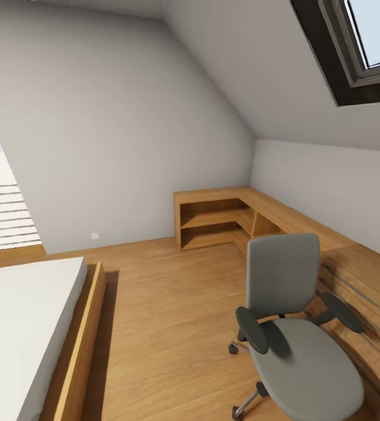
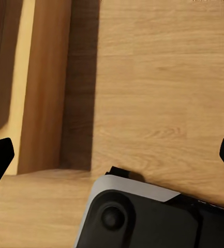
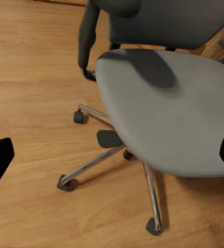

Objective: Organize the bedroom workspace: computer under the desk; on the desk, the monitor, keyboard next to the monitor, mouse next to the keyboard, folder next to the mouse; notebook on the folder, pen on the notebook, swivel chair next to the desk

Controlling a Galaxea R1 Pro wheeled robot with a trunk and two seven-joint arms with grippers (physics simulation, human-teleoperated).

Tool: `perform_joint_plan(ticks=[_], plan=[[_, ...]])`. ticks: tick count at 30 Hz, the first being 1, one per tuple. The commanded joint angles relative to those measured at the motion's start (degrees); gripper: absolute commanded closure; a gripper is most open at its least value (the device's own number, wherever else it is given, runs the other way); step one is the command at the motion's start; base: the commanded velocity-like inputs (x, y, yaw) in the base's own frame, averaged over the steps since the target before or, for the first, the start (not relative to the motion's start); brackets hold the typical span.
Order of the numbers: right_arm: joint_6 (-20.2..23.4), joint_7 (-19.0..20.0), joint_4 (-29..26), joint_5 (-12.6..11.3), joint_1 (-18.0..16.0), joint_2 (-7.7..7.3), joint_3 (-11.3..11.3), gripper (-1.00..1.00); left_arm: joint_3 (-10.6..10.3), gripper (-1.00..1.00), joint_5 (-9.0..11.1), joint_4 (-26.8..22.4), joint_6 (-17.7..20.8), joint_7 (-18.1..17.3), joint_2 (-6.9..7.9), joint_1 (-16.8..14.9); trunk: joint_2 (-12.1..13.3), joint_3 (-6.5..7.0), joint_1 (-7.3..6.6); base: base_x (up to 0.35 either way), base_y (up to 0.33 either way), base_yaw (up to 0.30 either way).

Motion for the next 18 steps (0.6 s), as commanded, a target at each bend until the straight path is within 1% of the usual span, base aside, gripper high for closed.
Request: perform_joint_plan(ticks=[1, 8, 13, 18], plan=[[-0.11, -0.33, 0.08, -0.2, -0.04, 0.03, 0.49, -1.0, -0.42, -1.0, 0.57, -0.08, -0.2, 0.4, 0.06, 0.0, -0.06, 0.02, 0.02, 0.0, 0.0, 0.137], [-0.11, -0.33, 0.08, -0.16, -0.04, 0.03, 0.53, -1.0, -0.42, -1.0, 0.57, -0.08, -0.21, 0.39, 0.13, -0.01, -0.06, 0.58, 0.02, 0.0, 0.0, 0.161], [-0.11, -0.33, 0.08, -0.16, -0.04, 0.1, 0.57, -1.0, -0.42, -1.0, 0.57, -0.08, -0.21, 0.39, 0.11, 0.0, -0.06, 0.9, 0.02, 0.009, 0.0, 0.203], [-0.1, -0.33, 0.08, -0.16, -0.04, 0.13, 0.58, -1.0, -0.42, -1.0, 0.57, -0.08, -0.21, 0.39, 0.08, 0.0, -0.06, 1.12, 0.02, 0.187, 0.0, 0.244]])
